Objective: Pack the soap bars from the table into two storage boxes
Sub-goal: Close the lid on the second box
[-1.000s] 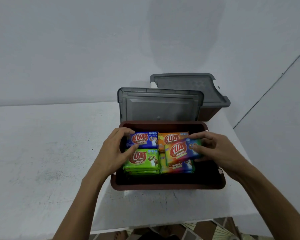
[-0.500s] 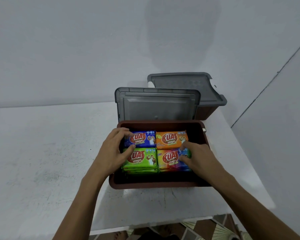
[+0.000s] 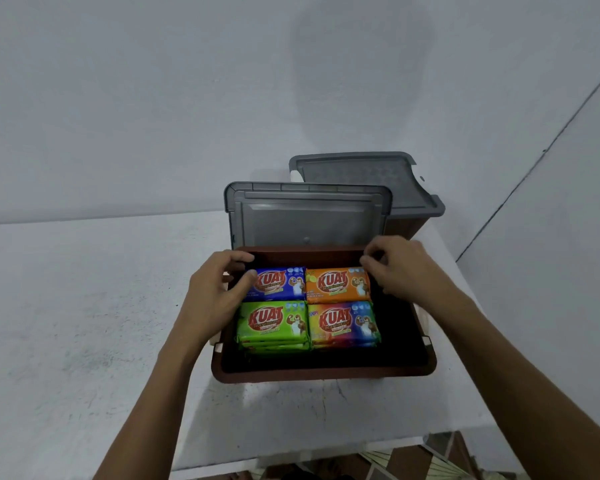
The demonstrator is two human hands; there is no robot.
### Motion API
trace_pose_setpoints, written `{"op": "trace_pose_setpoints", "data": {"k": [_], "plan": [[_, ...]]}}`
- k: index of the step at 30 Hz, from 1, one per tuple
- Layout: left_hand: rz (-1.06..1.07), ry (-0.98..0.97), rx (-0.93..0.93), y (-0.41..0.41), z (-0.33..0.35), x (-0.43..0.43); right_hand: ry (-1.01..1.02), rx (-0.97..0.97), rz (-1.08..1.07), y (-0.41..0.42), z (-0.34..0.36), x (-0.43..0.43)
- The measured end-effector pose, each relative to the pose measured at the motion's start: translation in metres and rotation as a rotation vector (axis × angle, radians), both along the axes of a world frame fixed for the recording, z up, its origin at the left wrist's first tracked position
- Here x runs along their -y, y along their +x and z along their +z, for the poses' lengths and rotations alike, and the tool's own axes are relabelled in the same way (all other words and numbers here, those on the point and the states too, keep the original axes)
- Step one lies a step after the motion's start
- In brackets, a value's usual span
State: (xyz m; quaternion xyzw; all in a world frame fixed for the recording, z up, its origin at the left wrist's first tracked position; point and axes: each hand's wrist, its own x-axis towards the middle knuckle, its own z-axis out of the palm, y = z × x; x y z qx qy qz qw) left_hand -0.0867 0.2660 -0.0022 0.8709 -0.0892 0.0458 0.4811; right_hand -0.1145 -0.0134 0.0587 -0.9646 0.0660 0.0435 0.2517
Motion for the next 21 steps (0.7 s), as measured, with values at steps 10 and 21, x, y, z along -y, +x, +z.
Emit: {"op": "trace_pose_setpoints", "data": {"k": [10, 21], "plan": [[0.241, 0.101, -0.126, 0.065, 0.018, 0.029, 0.126, 0.138, -0.303, 0.064, -0.018, 0.030], [0.342, 0.116, -0.512, 0.095, 0.008, 0.020, 0.370, -0.027, -0.303, 0.057, -0.036, 0.039]]}}
